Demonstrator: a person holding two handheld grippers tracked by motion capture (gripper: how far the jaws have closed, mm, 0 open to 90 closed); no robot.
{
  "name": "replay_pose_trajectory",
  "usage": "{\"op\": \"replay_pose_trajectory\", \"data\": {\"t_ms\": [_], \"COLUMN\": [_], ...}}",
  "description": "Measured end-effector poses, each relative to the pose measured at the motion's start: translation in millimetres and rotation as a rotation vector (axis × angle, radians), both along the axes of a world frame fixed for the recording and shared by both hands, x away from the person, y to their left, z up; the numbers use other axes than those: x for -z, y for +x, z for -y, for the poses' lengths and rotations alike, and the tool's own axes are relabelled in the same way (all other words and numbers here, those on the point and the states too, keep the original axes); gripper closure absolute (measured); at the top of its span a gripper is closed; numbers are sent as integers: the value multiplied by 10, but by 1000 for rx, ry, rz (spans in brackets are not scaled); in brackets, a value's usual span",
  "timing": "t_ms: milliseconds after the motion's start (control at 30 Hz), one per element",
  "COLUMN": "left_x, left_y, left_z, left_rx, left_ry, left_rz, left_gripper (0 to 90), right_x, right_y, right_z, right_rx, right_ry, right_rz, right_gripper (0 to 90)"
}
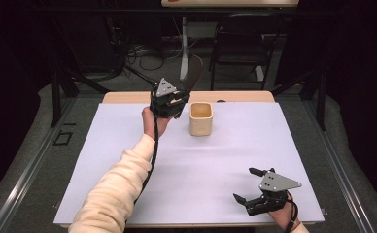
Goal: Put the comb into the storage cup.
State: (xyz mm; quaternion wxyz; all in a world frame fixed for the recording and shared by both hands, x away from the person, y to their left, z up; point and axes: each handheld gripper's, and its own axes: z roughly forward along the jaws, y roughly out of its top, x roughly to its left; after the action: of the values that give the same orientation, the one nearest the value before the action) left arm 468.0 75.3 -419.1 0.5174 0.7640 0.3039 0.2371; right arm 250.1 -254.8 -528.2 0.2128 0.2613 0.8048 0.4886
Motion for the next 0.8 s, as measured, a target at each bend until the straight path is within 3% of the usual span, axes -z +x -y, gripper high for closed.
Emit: {"op": "replay_pose_trajectory", "data": {"t_ms": [800], "left_x": [-152], "left_y": [90], "left_z": [203], "left_rx": [8], "left_ry": [-18], "left_rz": [41], "left_gripper": [722], "right_x": [-1], "right_y": [-3], "right_z": [2], "right_rx": [1], "right_ry": [3], "right_rz": [-3], "right_gripper": [14]}}
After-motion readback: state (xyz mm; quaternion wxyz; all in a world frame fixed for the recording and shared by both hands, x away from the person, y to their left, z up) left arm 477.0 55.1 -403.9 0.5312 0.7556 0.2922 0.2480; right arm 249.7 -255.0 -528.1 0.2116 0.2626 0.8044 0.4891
